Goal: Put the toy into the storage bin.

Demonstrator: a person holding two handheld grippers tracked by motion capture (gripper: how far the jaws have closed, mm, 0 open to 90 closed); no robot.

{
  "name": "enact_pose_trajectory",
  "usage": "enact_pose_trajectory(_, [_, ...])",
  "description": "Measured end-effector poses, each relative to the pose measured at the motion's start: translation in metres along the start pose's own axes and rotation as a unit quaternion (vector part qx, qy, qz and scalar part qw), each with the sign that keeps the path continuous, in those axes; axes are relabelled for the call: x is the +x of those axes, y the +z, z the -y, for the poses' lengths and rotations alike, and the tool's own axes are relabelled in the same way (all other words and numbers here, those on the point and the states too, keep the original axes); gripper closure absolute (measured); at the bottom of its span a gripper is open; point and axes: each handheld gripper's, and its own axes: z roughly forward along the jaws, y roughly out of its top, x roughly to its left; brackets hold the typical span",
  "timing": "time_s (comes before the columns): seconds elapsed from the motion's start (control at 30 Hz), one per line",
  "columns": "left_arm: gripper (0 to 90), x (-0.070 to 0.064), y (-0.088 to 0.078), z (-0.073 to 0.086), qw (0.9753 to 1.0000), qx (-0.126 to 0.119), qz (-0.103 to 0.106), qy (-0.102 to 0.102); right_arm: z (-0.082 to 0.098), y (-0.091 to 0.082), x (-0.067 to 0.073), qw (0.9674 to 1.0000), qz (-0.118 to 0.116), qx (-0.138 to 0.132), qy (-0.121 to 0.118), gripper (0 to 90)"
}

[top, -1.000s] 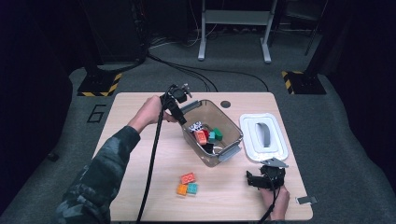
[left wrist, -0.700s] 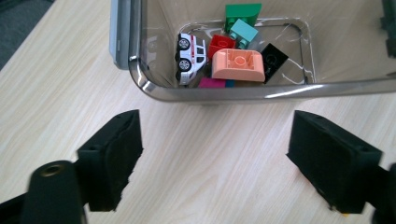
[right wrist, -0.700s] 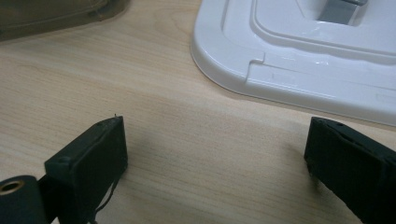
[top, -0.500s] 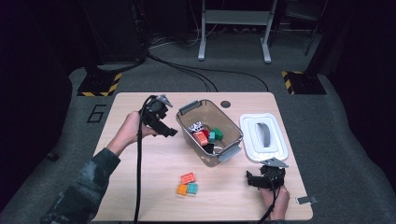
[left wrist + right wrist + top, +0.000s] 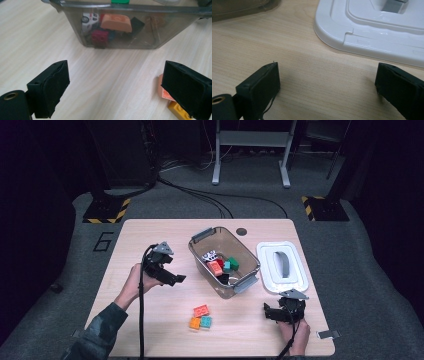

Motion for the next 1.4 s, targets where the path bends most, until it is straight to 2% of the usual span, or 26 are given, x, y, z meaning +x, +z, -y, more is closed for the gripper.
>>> enact_pose_trajectory(0.03, [6.7,-0.001,0.001,0.004,1.0000,-0.005,0.001,-0.003,0.000,0.000,0.000,1.0000,0.000,0.000,0.000,5.0])
enact_pose_trajectory(0.3, [5.8,-0.012,0.018,0.037,0.9998,-0.005,0.012,-0.017,0.000,0.000,0.000,1.0000,0.000,0.000,0.000,5.0])
enact_pose_trajectory(0.33, [5.8,-0.014,0.020,0.041,0.9998,-0.008,0.008,-0.017,0.000,0.000,0.000,1.0000,0.000,0.000,0.001,5.0])
enact_pose_trajectory(0.4, [5.8,-0.017,0.022,0.044,0.9998,0.000,0.009,-0.018,0.000,0.000,0.000,1.0000,0.000,0.000,0.001,4.9])
enact_pose_trajectory(0.5, [5.7,-0.021,0.023,0.051,0.9996,-0.014,0.010,-0.024,0.000,0.000,0.000,1.0000,0.000,0.000,0.001,4.9])
enact_pose_trajectory(0.63, [5.5,-0.026,0.023,0.056,0.9998,-0.007,0.007,-0.016,0.000,0.000,0.000,1.0000,0.001,0.000,0.001,4.9])
enact_pose_trajectory(0.7, [5.6,-0.030,0.025,0.059,0.9996,-0.013,0.011,-0.022,0.000,0.000,0.000,1.0000,0.001,0.000,0.001,4.9])
enact_pose_trajectory(0.73, [5.6,-0.030,0.025,0.060,0.9997,-0.014,0.009,-0.017,0.000,0.000,0.000,1.0000,0.001,0.000,0.001,4.9])
enact_pose_trajectory(0.9, [5.6,-0.037,0.034,0.061,0.9994,-0.021,0.013,-0.026,0.000,0.000,0.000,1.0000,0.001,0.000,0.001,4.9])
enact_pose_trajectory(1.03, [6.1,-0.041,0.040,0.064,0.9994,-0.025,0.014,-0.021,0.000,0.000,0.000,1.0000,0.000,0.000,0.001,4.9])
enact_pose_trajectory(1.13, [8.2,-0.044,0.048,0.065,0.9994,-0.015,0.023,-0.023,0.000,0.000,0.000,1.0000,0.000,0.000,0.001,4.9])
enact_pose_trajectory(1.2, [8.0,-0.049,0.051,0.064,0.9994,-0.012,0.029,-0.015,0.000,0.000,0.000,1.0000,0.000,0.000,0.001,4.9])
enact_pose_trajectory(1.37, [8.9,-0.062,0.063,0.061,0.9994,0.011,0.029,0.014,0.000,0.000,0.000,1.0000,0.000,0.000,0.001,4.9])
enact_pose_trajectory(1.4, [8.8,-0.064,0.066,0.061,0.9990,0.014,0.040,0.012,0.000,0.000,0.000,1.0000,0.000,0.000,0.001,4.9])
